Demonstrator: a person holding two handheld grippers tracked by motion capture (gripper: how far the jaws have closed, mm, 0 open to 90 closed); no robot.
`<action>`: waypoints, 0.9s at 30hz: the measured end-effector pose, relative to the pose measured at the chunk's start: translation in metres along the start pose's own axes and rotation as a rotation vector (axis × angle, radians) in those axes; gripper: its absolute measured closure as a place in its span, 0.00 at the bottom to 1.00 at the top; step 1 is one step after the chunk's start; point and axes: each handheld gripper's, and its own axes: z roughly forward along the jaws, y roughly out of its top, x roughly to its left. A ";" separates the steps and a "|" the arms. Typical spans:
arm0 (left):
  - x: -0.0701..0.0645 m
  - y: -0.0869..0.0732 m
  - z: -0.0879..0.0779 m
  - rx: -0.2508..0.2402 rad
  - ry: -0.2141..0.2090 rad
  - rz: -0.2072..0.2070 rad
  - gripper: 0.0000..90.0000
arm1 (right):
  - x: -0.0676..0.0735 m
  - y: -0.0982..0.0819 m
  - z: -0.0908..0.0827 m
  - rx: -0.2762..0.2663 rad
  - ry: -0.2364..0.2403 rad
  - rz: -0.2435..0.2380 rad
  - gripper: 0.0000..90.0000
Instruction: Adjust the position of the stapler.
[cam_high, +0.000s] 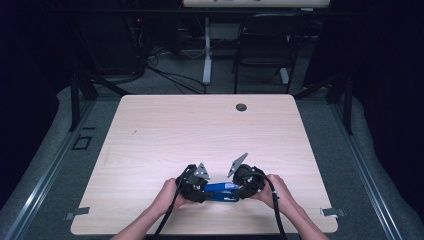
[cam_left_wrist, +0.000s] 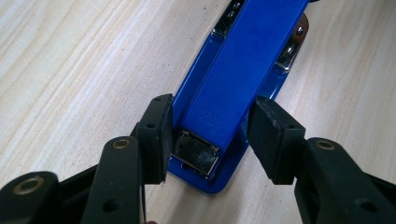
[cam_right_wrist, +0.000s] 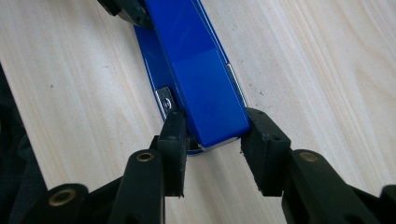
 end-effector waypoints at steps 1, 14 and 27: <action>0.000 0.000 0.000 -0.001 0.000 -0.001 0.57 | 0.000 0.000 0.000 -0.001 0.000 0.000 0.69; -0.001 0.000 0.000 -0.001 0.009 -0.008 0.60 | -0.002 0.000 0.001 -0.017 -0.024 -0.009 0.68; -0.004 0.001 0.001 0.016 0.007 0.004 0.59 | -0.011 -0.004 0.004 0.006 0.078 0.060 0.69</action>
